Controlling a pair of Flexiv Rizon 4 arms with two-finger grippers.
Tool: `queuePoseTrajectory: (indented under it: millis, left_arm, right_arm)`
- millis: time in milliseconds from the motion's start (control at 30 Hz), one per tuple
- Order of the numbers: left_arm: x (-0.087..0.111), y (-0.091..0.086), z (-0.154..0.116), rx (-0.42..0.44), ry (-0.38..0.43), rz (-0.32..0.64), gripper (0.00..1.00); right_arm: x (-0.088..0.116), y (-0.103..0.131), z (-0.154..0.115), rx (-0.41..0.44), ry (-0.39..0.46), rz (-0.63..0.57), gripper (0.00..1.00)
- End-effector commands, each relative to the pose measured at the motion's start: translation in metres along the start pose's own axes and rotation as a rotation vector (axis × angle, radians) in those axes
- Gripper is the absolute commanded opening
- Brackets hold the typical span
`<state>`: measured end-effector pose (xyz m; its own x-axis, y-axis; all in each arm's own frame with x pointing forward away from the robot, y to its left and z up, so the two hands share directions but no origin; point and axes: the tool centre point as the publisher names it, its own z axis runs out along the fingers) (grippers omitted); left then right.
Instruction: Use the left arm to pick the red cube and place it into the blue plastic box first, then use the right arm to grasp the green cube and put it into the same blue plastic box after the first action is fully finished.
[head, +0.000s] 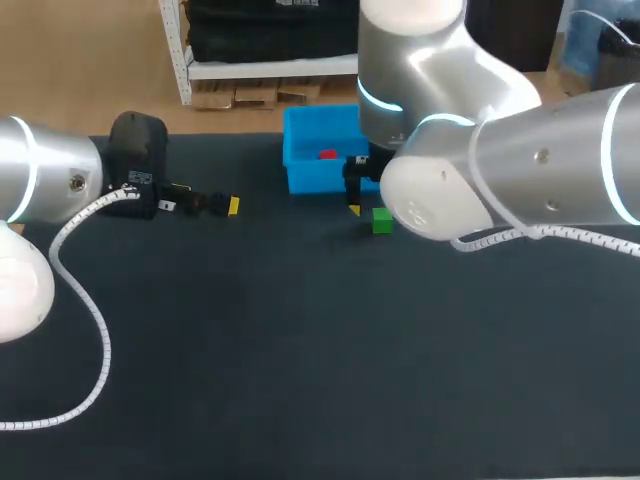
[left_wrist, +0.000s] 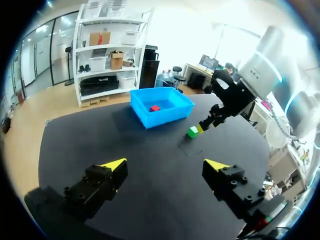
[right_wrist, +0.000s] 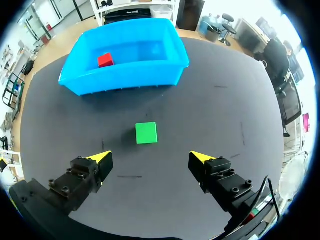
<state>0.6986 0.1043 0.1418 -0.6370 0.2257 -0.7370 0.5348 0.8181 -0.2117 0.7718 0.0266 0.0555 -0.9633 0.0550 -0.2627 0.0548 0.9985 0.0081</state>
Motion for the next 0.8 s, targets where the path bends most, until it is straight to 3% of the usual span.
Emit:
queuePoseTrajectory:
  millis: [33,800]
  left_arm:
    - [0.002,0.003,0.000,0.011,-0.008,0.002,1.00]
    - [0.002,0.003,0.000,0.011,-0.008,0.002,1.00]
  right_arm:
    - [-0.004,0.005,0.012,-0.002,-0.007,-0.008,1.00]
    - [-0.018,0.006,0.046,0.008,-0.028,-0.078,1.00]
